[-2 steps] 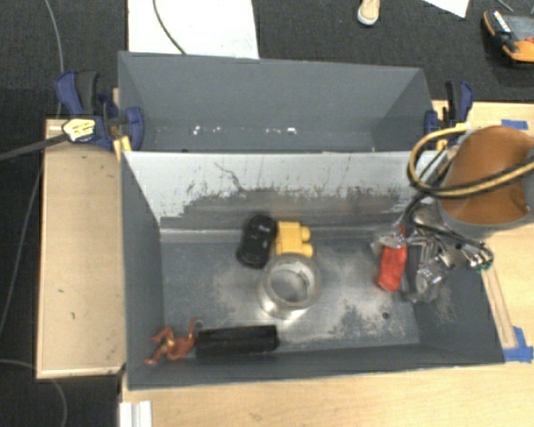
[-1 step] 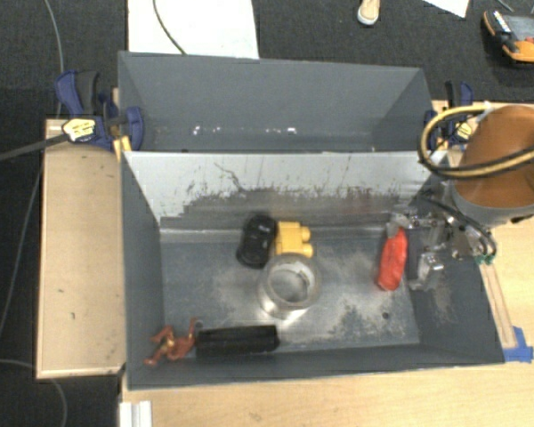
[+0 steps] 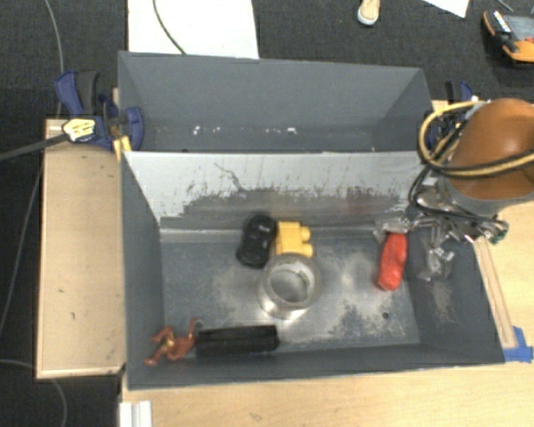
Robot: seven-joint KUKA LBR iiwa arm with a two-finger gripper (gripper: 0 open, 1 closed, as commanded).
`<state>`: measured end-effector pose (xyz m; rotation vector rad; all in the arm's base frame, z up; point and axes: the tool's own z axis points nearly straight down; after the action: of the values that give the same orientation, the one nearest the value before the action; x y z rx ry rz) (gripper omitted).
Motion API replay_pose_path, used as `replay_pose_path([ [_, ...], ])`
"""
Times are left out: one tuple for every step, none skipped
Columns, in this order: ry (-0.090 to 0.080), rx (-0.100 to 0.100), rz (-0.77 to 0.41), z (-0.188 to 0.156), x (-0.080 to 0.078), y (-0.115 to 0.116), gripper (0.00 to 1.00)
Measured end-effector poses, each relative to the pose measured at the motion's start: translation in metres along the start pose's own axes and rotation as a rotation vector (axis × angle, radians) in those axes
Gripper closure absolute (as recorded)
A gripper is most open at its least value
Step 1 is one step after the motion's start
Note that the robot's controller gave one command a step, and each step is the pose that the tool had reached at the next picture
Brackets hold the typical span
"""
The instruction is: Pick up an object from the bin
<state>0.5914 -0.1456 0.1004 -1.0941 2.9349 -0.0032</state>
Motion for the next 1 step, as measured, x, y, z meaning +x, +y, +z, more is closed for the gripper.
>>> replay_pose_path([
  [-0.009, -0.005, 0.065, 0.0288, 0.0023, 0.0024, 0.0],
])
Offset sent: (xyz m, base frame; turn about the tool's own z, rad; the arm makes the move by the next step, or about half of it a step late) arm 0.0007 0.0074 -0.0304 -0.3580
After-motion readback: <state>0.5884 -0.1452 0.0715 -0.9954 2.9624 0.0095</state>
